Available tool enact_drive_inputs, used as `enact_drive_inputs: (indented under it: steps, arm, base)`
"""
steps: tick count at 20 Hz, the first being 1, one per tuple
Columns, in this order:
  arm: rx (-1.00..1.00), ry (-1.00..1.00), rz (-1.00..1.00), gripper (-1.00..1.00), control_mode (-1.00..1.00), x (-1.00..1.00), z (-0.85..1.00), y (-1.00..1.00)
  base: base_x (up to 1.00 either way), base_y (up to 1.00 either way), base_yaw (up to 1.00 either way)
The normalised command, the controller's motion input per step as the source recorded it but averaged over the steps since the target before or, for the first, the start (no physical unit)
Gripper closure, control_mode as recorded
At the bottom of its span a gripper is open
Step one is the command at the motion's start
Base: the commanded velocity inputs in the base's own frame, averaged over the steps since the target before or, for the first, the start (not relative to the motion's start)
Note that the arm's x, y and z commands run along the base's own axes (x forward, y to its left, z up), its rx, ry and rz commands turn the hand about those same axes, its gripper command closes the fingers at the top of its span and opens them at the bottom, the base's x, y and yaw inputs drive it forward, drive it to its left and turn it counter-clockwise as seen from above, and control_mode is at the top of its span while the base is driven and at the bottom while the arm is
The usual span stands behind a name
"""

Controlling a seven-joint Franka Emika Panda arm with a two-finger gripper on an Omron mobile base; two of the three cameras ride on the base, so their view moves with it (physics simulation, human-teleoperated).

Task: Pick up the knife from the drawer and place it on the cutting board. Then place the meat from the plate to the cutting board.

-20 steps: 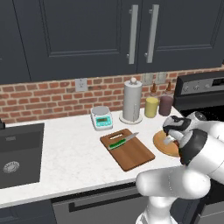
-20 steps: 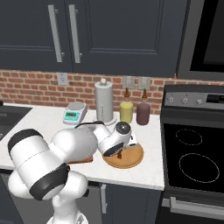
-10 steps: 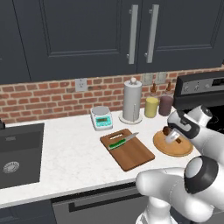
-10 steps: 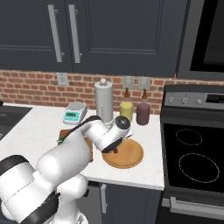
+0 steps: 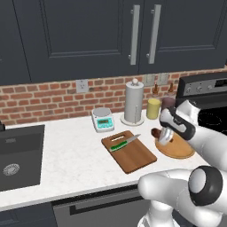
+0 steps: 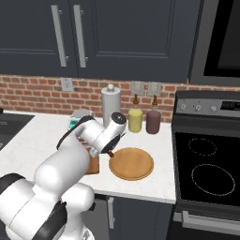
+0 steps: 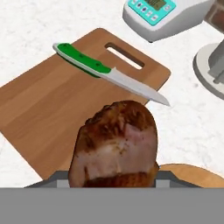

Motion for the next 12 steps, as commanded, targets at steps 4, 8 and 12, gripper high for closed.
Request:
enact_drive_inputs:
  steps: [4,8,12]
  arm:
    - [-0.09,0.0,0.2,1.0,-1.0,0.0,0.0,0.62]
    - [-0.1,-0.04,0.08,1.0,-1.0,0.0,0.0,0.57]
    - [-0.09,-0.04,0.01,1.0,-1.0,0.0,0.0,0.55]
  base:
    - [0.0,0.0,0.0]
    - [0.0,0.0,0.0]
    - [0.0,0.0,0.0]
